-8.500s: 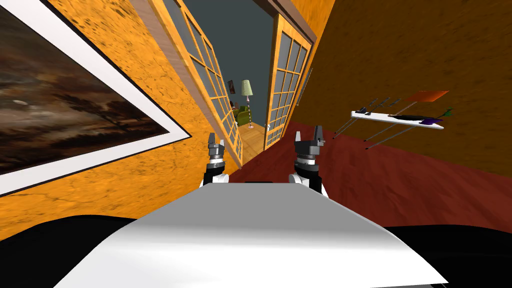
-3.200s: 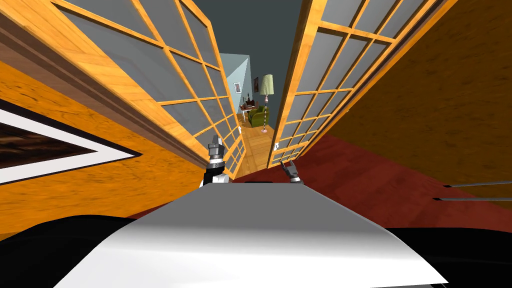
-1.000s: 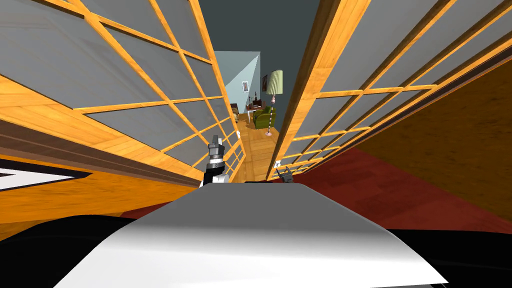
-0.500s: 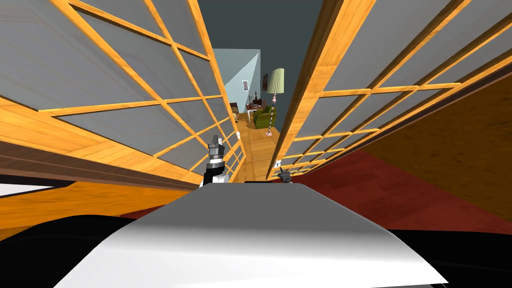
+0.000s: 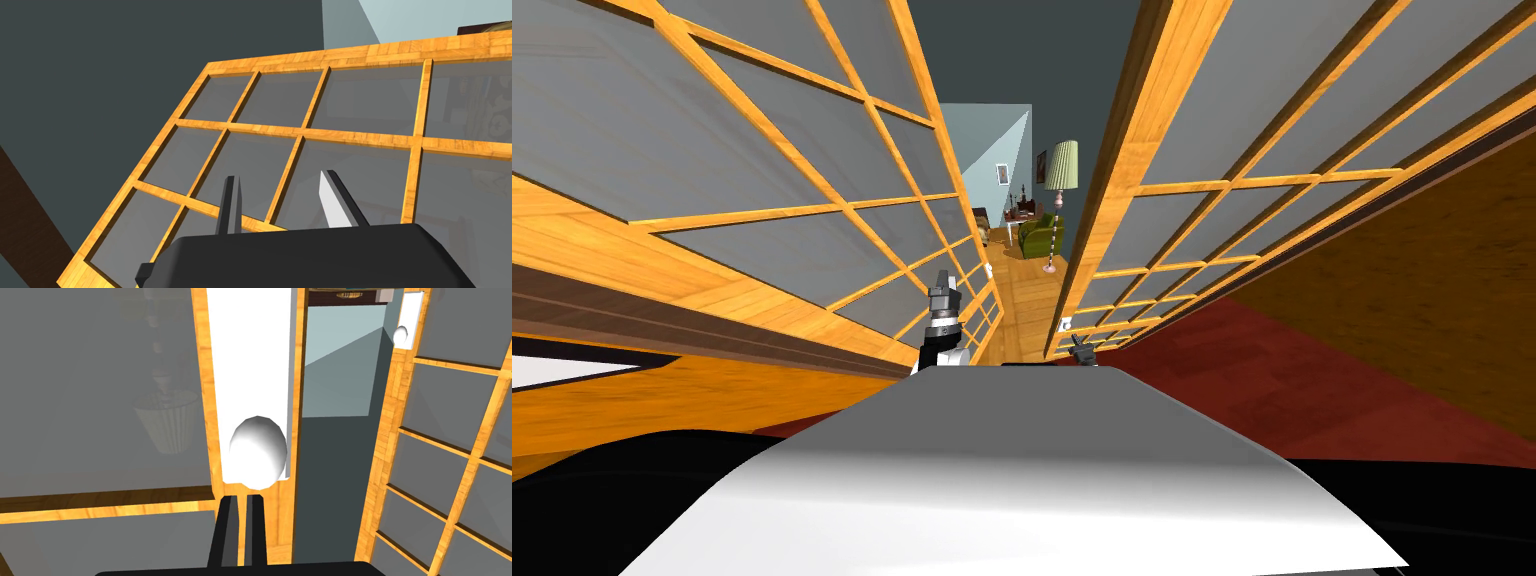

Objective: Push the door open

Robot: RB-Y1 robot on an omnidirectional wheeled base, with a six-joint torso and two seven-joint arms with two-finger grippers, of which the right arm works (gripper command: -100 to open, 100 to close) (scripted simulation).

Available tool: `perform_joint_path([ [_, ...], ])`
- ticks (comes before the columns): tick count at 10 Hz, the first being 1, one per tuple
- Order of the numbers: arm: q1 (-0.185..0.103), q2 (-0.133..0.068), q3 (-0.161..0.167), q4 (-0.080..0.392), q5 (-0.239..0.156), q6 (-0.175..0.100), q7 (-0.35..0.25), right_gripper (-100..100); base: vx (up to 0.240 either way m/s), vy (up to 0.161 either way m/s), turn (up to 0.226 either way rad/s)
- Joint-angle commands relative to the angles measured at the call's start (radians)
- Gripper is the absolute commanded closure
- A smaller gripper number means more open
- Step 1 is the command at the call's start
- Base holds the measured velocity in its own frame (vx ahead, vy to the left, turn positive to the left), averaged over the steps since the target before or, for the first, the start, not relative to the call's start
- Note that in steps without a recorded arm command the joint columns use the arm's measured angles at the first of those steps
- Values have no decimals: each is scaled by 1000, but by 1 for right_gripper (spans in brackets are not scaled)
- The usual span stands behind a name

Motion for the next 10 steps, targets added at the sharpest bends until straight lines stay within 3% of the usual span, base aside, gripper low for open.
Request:
perform_joint_path([
  [1, 6, -30, -5, 2, -4, -7, 0, -100, -88, 3, -64],
  [2, 14, -31, -9, -1, -7, -11, 0, -100, -166, 7, -86],
  [3, 19, -18, -11, -3, -9, -14, 0, -100, -226, 47, -71],
  [4, 25, 13, -14, -5, -11, -17, 1, -100, -182, 38, -73],
  [5, 27, 26, -15, -5, -12, -18, 1, -100, -117, 19, -29],
  [6, 23, 12, -15, -2, -12, -18, -1, -100, -51, 10, -3],
  [7, -8, -6, -17, 22, -18, -8, 9, -100, 0, 0, 0],
  [10, -76, -29, -21, 72, -29, 15, 31, -100, 55, 2, 8],
])
